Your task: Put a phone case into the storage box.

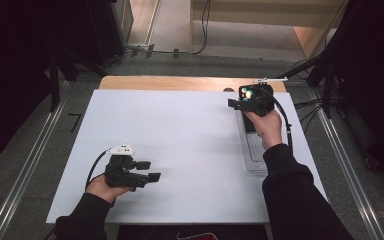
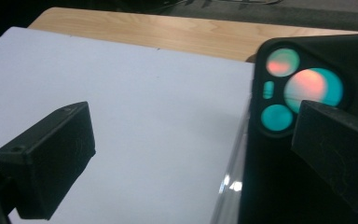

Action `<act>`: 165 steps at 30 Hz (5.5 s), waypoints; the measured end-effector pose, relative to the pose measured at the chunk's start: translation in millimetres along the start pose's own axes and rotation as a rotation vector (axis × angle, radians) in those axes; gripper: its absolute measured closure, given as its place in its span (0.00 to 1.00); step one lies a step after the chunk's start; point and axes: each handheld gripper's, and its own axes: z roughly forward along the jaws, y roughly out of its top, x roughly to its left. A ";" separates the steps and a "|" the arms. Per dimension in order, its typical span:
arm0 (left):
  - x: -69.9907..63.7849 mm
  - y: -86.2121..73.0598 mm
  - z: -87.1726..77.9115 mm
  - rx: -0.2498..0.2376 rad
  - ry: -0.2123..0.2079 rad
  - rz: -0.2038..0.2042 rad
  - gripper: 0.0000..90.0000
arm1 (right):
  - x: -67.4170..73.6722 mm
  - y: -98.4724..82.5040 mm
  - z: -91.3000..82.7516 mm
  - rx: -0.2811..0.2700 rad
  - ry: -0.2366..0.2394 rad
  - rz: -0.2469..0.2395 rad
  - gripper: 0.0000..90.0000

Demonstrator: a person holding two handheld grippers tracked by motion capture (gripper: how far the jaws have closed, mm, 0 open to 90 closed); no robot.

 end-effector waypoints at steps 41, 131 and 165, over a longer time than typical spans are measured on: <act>3.9 2.2 -6.7 -0.009 -0.012 -0.003 0.36 | 63.0 -47.1 -3.9 0.151 0.221 -0.157 0.20; -1.3 -13.4 -9.0 0.005 -0.065 0.000 0.34 | 24.7 -169.1 -83.8 0.290 0.330 -0.300 0.25; -3.6 -13.0 -5.7 0.019 -0.083 0.016 0.34 | 23.0 -168.3 -82.8 0.293 0.319 -0.289 0.25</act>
